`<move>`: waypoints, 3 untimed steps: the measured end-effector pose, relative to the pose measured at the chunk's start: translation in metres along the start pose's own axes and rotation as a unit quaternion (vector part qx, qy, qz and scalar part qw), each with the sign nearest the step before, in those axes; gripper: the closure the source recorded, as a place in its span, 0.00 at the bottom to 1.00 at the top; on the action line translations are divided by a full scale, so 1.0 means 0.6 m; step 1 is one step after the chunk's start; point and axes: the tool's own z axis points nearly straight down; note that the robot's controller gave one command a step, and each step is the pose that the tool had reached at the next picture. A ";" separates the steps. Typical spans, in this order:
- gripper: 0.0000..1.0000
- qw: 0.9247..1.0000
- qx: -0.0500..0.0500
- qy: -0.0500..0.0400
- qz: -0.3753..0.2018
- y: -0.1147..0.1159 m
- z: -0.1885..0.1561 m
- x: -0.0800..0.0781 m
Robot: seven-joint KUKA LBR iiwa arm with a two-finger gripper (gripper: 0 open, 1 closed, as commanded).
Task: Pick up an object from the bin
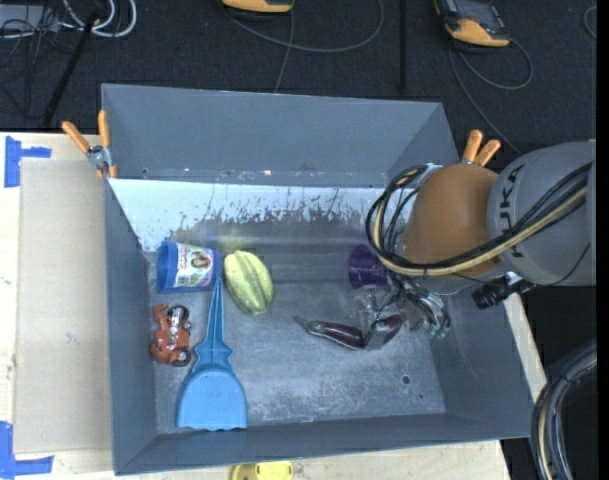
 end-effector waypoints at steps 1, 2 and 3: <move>1.00 1.000 0.000 0.000 -0.001 0.000 0.000 0.000; 1.00 1.000 0.000 0.005 0.012 0.001 -0.151 -0.008; 0.00 1.000 0.001 0.005 0.011 0.002 -0.151 -0.008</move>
Offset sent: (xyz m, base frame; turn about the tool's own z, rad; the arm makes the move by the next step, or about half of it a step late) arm 0.0033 0.0009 0.0912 0.0258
